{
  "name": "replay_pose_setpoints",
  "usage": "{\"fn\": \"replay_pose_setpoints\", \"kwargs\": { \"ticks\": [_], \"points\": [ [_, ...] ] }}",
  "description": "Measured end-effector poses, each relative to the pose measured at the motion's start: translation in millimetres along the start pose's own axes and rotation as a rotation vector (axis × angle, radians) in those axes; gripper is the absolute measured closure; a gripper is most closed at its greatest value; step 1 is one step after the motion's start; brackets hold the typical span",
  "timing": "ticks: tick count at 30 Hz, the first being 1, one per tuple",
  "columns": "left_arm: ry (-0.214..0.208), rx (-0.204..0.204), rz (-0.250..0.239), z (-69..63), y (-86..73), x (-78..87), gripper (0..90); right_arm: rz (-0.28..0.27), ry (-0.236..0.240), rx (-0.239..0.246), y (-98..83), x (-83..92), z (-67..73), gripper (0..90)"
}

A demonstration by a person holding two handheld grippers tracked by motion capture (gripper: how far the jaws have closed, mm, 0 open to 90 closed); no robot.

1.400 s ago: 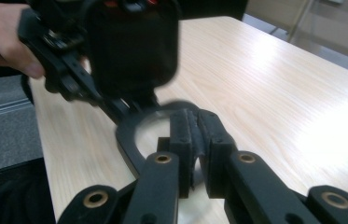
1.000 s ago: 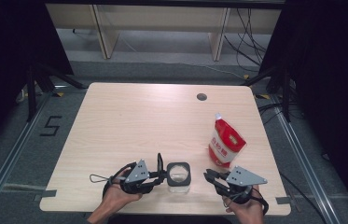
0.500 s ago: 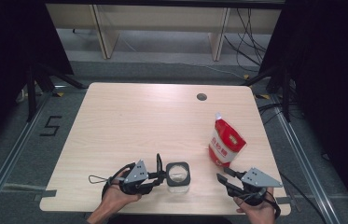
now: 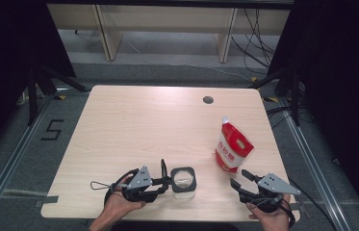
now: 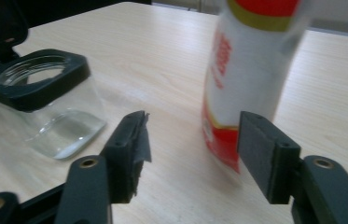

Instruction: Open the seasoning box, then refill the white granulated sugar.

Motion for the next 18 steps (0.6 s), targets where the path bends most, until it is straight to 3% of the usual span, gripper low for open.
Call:
{"fn": "replay_pose_setpoints", "kwargs": {
  "ticks": [1, 3, 6, 7, 8, 12, 13, 15, 16, 17, 18],
  "points": [
    [-0.002, -0.012, 0.006, 1.8, -0.1, 1.3, 57.1, -0.015, 0.0, 0.015, 1.0, -1.0, -2.9, 40.5],
    [0.021, 0.011, -0.008, 3.0, 0.7, 3.8, 49.2, -0.013, -0.015, 0.014, -0.2, -0.1, -7.7, 37.1],
    [0.019, 0.026, -0.011, 2.1, -0.4, 8.3, 45.2, -0.021, -0.015, -0.006, -0.1, -0.4, -7.1, 34.6],
    [0.021, -0.002, 0.006, 3.5, -2.0, 11.1, 43.3, -0.01, -0.011, -0.022, -1.1, -0.1, -6.3, 33.6],
    [0.024, 0.014, 0.001, 2.8, -2.6, 11.3, 41.2, -0.022, -0.02, 0.022, -0.6, -1.9, -10.2, 32.9],
    [0.02, 0.046, -0.006, -0.2, -3.8, 16.0, 36.2, -0.018, -0.023, -0.017, -2.4, -2.7, -10.4, 29.2],
    [0.016, 0.023, -0.006, 0.9, -3.6, 17.4, 35.1, -0.023, -0.014, -0.008, -1.6, -3.1, -11.4, 28.0],
    [0.02, 0.068, -0.009, -1.1, -5.5, 18.8, 32.3, -0.04, -0.026, -0.043, -0.9, -4.5, -12.2, 21.6],
    [0.019, 0.051, 0.003, -0.1, -6.8, 20.3, 30.9, -0.038, -0.045, -0.033, -1.1, -4.9, -15.2, 19.2],
    [0.028, 0.09, 0.01, -2.0, -9.3, 20.6, 28.9, -0.035, -0.052, -0.044, -1.5, -6.8, -17.0, 19.0],
    [0.028, 0.09, 0.01, -2.0, -9.3, 20.6, 28.2, -0.035, -0.052, -0.044, -1.5, -6.8, -17.0, 19.0]
  ]
}}
Point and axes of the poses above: each handheld gripper's, and its own axes: x roughly backward along the jaws, y roughly out of its top, z roughly to its left, the point moved 8 cm from there along -x, roughly forward along the jaws
